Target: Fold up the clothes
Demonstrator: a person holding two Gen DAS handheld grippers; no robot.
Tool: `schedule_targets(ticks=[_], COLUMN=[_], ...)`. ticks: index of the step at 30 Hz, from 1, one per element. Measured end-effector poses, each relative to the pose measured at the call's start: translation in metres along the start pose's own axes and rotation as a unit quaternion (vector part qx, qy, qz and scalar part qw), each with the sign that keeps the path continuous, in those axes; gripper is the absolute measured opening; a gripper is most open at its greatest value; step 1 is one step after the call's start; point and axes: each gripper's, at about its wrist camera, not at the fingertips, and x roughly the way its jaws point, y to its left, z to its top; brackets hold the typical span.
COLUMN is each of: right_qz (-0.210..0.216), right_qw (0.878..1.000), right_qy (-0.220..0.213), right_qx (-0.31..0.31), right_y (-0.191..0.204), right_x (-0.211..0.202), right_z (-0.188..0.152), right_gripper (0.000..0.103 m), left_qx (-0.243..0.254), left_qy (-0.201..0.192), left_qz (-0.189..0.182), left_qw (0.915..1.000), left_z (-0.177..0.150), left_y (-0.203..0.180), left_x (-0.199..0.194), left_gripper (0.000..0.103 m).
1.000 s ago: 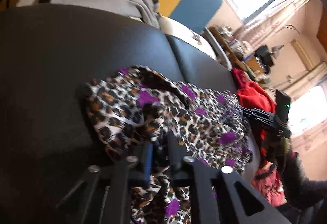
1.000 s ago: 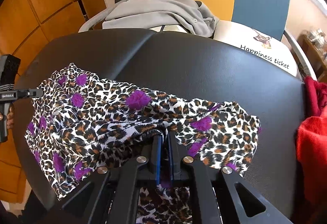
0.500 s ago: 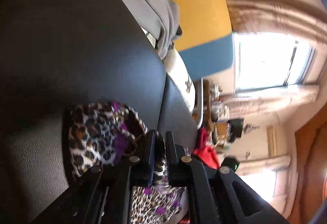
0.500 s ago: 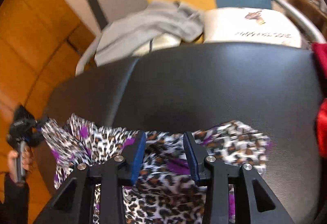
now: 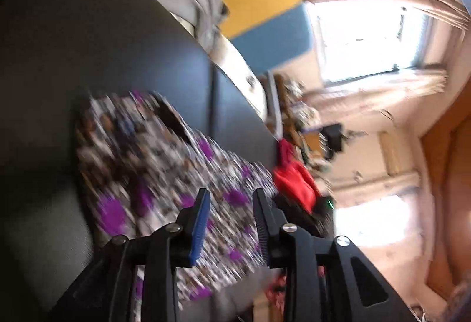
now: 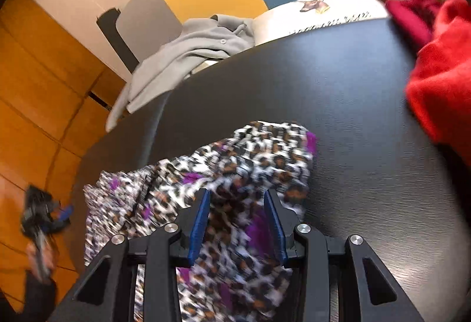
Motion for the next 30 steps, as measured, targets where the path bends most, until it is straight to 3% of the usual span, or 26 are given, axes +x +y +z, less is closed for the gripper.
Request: schedule_targets(ticks=[3, 5, 6, 8, 13, 21, 24, 27, 30], right_qz=[0.031, 0.032, 0.020, 0.000, -0.020, -0.027, -0.021, -0.024, -0.032], right_qw=[0.999, 0.999, 1.000, 1.000, 0.999, 0.997, 0.996, 0.996, 0.996], right_qy=[0.007, 0.016, 0.019, 0.026, 0.006, -0.022, -0.031, -0.040, -0.047], right_qx=[0.019, 0.017, 0.010, -0.002, -0.042, -0.074, -0.076, -0.078, -0.075], right_y=[0.004, 0.009, 0.013, 0.019, 0.033, 0.048, 0.048, 0.047, 0.045], right_x=[0.013, 0.023, 0.026, 0.030, 0.019, -0.001, -0.010, -0.017, -0.017], right_z=[0.010, 0.013, 0.012, 0.010, 0.002, 0.000, 0.000, 0.002, 0.005], right_gripper=[0.040, 0.038, 0.023, 0.005, 0.005, 0.005, 0.005, 0.005, 0.005], left_qx=[-0.001, -0.006, -0.014, -0.029, -0.034, -0.059, -0.063, -0.045, -0.001], left_qy=[0.023, 0.035, 0.037, 0.043, 0.052, 0.037, 0.017, -0.011, -0.039], left_qz=[-0.026, -0.039, -0.040, -0.040, -0.028, 0.013, 0.038, 0.074, 0.087], left_qw=[0.9994, 0.9986, 0.9984, 0.9978, 0.9977, 0.9975, 0.9972, 0.9962, 0.9954], left_z=[-0.015, -0.023, -0.024, -0.026, -0.040, -0.027, -0.017, -0.008, 0.007], left_y=[-0.006, -0.008, -0.006, -0.003, -0.008, -0.008, -0.011, -0.020, -0.040], left_x=[0.017, 0.029, 0.034, 0.045, 0.060, 0.112, 0.124, 0.123, 0.118], left_gripper=[0.039, 0.053, 0.054, 0.056, 0.056, 0.058, 0.051, 0.018, 0.014])
